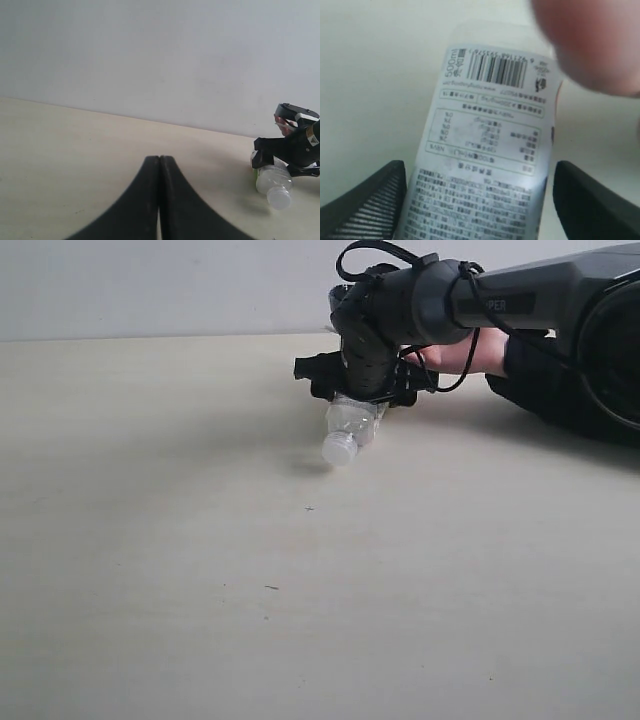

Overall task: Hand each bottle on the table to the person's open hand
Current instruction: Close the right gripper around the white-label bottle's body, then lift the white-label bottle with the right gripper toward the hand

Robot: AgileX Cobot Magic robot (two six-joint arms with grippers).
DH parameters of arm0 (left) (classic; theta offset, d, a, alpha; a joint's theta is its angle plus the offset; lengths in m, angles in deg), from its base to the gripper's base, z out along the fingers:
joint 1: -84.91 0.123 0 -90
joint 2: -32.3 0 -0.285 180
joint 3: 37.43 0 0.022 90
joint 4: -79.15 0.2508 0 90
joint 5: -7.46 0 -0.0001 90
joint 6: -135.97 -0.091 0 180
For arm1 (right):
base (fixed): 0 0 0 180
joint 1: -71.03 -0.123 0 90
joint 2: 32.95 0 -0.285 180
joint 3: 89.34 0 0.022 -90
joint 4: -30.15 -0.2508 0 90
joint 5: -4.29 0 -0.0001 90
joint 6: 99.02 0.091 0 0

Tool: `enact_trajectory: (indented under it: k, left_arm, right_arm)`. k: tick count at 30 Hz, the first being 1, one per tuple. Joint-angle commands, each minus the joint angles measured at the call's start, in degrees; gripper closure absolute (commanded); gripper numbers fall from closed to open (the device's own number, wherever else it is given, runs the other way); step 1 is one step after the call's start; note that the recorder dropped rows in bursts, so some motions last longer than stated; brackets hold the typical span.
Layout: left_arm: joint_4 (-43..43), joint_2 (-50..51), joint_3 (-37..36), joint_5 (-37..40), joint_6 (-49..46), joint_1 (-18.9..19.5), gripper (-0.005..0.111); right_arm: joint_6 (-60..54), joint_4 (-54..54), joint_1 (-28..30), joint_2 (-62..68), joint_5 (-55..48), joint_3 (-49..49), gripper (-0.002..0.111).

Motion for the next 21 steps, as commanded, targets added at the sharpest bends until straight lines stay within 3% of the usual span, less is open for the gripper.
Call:
enact_trajectory:
  k: [1, 4, 6, 10, 15, 21]
  left_arm:
    - [0.19, -0.32, 0.00, -0.60, -0.04, -0.35, 0.107]
    - [0.19, -0.32, 0.00, -0.60, -0.04, -0.35, 0.107]
    - [0.19, -0.32, 0.00, -0.60, -0.04, -0.35, 0.107]
    - [0.19, -0.32, 0.00, -0.60, -0.04, -0.35, 0.107]
    - [0.19, -0.32, 0.00, -0.60, -0.04, -0.35, 0.107]
    - [0.19, -0.32, 0.00, -0.60, -0.04, -0.35, 0.107]
  right_arm:
    - [0.75, -0.02, 0.29, -0.08, -0.69, 0.39, 0.033]
    - [1.16, -0.02, 0.29, -0.08, -0.94, 0.39, 0.044]
    - [1.16, -1.09, 0.29, 0.37, -2.18, 0.39, 0.059]
    - [-0.73, -3.51, -0.21, -0.83, -3.64, 0.39, 0.108]
    - [-9.10, -11.78, -1.91, -4.25, -0.53, 0.39, 0.108]
    - [-17.11, -11.33, -6.45, -9.30, -0.64, 0.39, 0.108]
